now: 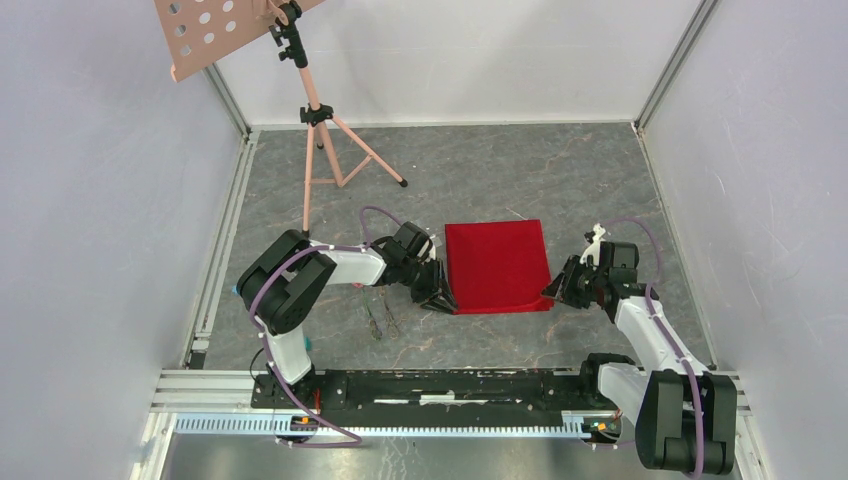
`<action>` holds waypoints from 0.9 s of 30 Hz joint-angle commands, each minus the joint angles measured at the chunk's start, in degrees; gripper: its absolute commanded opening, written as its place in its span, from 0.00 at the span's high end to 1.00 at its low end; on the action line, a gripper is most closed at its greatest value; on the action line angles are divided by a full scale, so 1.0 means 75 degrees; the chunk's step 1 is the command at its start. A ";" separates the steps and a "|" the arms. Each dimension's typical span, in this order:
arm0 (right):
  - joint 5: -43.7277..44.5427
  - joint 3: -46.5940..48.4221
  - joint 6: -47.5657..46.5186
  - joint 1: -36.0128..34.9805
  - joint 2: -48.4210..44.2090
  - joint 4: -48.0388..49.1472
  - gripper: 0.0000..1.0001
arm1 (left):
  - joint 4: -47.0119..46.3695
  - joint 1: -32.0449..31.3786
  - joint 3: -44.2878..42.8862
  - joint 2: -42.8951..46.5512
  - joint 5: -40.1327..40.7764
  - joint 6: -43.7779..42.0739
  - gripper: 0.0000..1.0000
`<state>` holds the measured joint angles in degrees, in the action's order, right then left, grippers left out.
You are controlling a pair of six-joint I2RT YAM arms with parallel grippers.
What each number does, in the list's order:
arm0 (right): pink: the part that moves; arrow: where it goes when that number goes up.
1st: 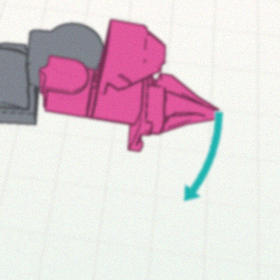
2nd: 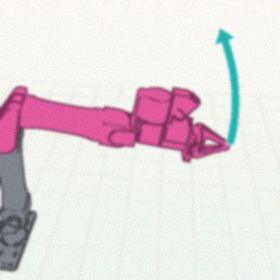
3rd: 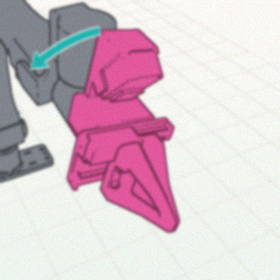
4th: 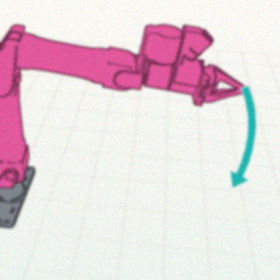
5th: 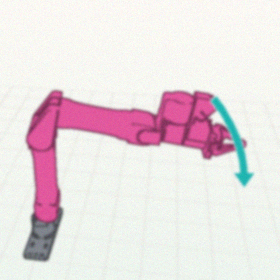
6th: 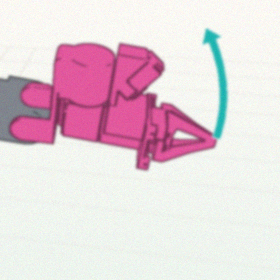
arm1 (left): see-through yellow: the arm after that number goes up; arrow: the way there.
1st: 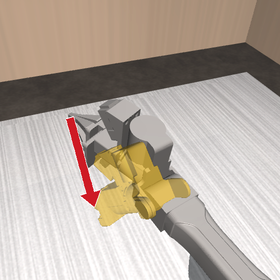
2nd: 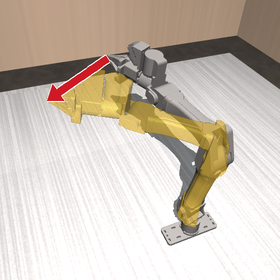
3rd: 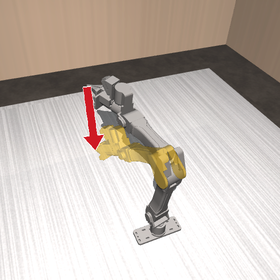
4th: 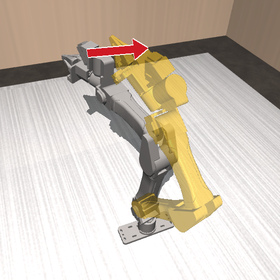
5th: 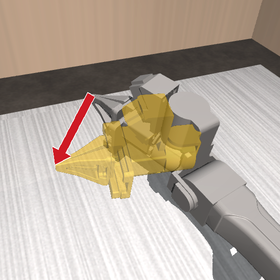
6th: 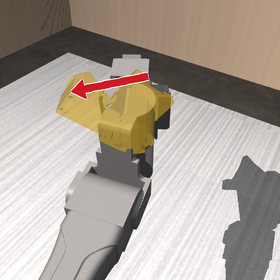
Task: Fold the napkin into a case and place the utensils inside
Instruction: Pick up the top corner of the square-folded napkin from the center of the board, then fold the top corner of the square-folded napkin at the center of the board.
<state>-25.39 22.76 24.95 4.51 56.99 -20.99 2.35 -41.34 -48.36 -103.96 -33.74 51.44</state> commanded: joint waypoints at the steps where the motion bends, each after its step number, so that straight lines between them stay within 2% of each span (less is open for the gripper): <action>1: 0.0094 0.0106 -0.0105 0.0008 0.0062 0.0073 0.80 | 0.0222 -0.0055 0.0155 -0.0147 0.0414 0.0056 0.67; 5: -0.0027 0.0140 -0.0244 0.0002 0.0129 0.0255 0.99 | 0.0263 -0.0055 0.0131 -0.0126 0.0385 0.0044 0.66; 12: -0.1055 0.0745 -0.1345 -0.0032 0.1014 0.0520 0.99 | 0.0259 -0.0054 0.0166 -0.0224 0.0413 0.0044 0.73; 15: -0.1512 0.1233 -0.1450 -0.0413 0.1667 0.0656 1.00 | 0.0255 -0.0054 0.0210 -0.0253 0.0477 0.0032 0.76; 21: -0.1378 0.1964 -0.0106 -0.2058 0.2889 0.2232 1.00 | 0.0231 -0.0047 0.0314 -0.0245 0.0642 0.0077 0.79; 27: -0.1075 0.3069 0.1275 -0.2745 0.4482 0.4006 1.00 | 0.0221 -0.0054 0.0319 -0.0344 0.0707 0.0114 0.83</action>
<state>-34.52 39.77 26.06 -14.28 85.32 -3.66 1.52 -41.34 -47.70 -104.29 -33.74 51.55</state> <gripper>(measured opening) 0.017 0.180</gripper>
